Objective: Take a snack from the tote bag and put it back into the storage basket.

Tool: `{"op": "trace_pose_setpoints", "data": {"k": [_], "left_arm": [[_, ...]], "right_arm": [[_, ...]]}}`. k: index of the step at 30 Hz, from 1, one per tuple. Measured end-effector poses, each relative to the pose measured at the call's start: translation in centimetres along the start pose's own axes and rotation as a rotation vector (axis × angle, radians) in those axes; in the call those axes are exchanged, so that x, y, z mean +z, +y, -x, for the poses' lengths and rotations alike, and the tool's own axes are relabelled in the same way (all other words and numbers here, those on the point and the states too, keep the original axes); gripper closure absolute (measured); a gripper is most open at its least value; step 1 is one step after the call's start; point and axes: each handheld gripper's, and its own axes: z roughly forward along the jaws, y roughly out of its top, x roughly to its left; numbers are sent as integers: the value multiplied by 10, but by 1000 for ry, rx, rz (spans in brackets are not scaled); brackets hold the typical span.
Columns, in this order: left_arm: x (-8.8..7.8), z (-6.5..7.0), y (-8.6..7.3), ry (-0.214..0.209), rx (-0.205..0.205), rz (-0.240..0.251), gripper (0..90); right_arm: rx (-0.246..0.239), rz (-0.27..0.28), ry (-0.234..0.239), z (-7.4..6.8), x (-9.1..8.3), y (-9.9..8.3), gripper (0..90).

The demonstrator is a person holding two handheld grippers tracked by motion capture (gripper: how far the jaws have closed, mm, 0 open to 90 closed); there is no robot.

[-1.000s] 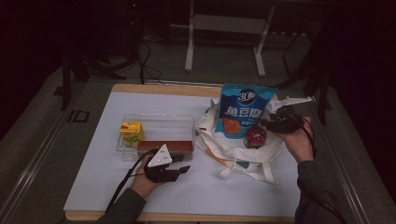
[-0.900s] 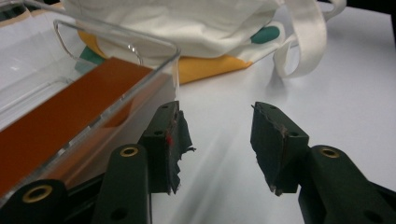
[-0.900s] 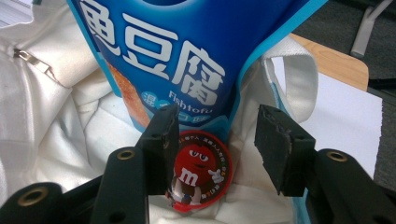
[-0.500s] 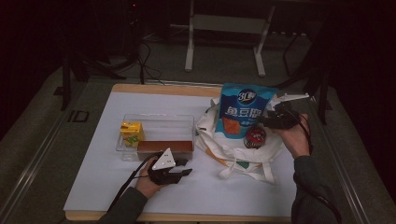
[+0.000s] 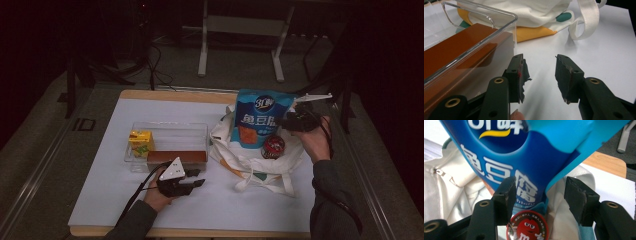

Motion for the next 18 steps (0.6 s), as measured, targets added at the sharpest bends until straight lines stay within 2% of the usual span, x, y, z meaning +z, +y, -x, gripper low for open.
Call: {"op": "trace_pose_setpoints", "data": {"k": [3,8,11,13,15,18], "left_arm": [[1,0,-1,10,-17,-9,571],[1,4,-1,21,4,-4,574],[0,3,-2,11,1,0,559],[0,4,-2,-13,2,0,551],[1,5,-2,-11,16,-3,551],[1,5,-2,-12,14,-3,539]], "right_arm": [[10,9,0,3,-1,3,418],[20,26,0,5,-1,9,408],[30,38,7,7,1,11,409],[41,51,21,8,2,12,412],[48,63,39,9,3,14,421],[51,64,45,10,7,17,424]]}}
